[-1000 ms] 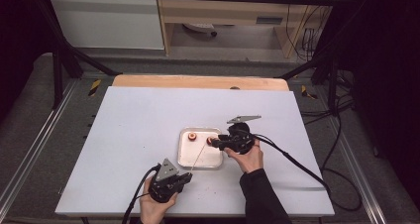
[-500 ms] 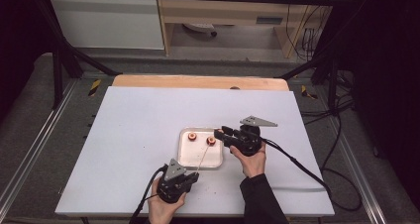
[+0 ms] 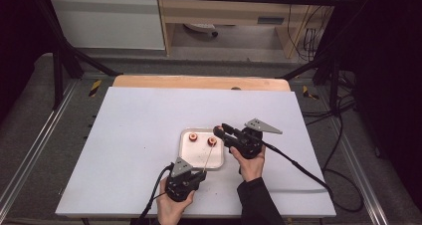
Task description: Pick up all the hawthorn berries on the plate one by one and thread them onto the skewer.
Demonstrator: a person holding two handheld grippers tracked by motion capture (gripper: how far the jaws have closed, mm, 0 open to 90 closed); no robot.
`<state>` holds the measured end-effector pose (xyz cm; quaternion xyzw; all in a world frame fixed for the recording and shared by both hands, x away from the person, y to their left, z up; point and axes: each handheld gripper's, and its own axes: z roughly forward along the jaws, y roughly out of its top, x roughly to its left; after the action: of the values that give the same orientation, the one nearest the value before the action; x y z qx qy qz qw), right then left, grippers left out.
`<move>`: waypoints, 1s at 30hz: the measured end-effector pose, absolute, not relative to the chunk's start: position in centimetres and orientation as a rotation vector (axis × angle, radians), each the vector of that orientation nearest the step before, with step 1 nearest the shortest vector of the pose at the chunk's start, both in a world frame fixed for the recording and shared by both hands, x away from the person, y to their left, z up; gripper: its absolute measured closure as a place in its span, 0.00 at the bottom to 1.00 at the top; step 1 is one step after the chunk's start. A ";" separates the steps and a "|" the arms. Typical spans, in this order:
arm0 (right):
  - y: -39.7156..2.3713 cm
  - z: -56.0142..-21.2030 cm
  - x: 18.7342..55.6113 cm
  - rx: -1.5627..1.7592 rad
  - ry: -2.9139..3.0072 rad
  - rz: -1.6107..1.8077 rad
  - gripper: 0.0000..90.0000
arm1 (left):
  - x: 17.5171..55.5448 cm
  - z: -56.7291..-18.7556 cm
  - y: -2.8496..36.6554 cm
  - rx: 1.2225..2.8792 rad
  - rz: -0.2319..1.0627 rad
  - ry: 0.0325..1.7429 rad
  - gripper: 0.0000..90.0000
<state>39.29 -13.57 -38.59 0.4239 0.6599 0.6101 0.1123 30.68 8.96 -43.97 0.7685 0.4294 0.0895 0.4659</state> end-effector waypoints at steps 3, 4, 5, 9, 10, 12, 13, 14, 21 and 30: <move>-13.6 -38.6 39.2 1.232 1.926 1.799 0.67 | 30.8 -43.9 8.8 1.879 0.214 1.061 0.98; -13.5 -38.6 39.2 1.228 1.925 1.805 0.67 | 30.8 -43.9 8.8 1.876 0.210 1.062 0.98; -13.5 -38.6 39.1 1.226 1.920 1.809 0.67 | 30.9 -43.9 8.7 1.873 0.208 1.064 0.98; -13.4 -38.7 38.9 1.208 1.925 1.818 0.67 | 30.9 -43.8 8.6 1.870 0.208 1.065 0.98; -13.4 -38.7 38.9 1.208 1.925 1.818 0.67 | 30.9 -43.8 8.6 1.867 0.204 1.066 0.98; -13.4 -38.7 38.9 1.200 1.924 1.817 0.67 | 31.0 -43.8 8.6 1.870 0.204 1.065 0.98; -13.4 -38.7 38.9 1.200 1.924 1.817 0.67 | 31.0 -43.8 8.5 1.869 0.203 1.065 0.98; -13.4 -38.7 38.9 1.200 1.924 1.817 0.67 | 31.0 -43.8 8.5 1.869 0.201 1.064 0.98; -13.4 -38.7 38.7 1.186 1.922 1.820 0.67 | 30.9 -43.7 8.6 1.852 0.196 1.070 0.98; -13.2 -38.9 38.7 1.186 1.944 1.820 0.67 | 31.1 -43.7 8.6 1.834 0.179 1.081 0.98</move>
<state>38.66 -13.21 -38.87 0.4041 0.6625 0.6205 0.1131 31.06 8.63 -43.69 0.7524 0.4435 0.0736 0.4814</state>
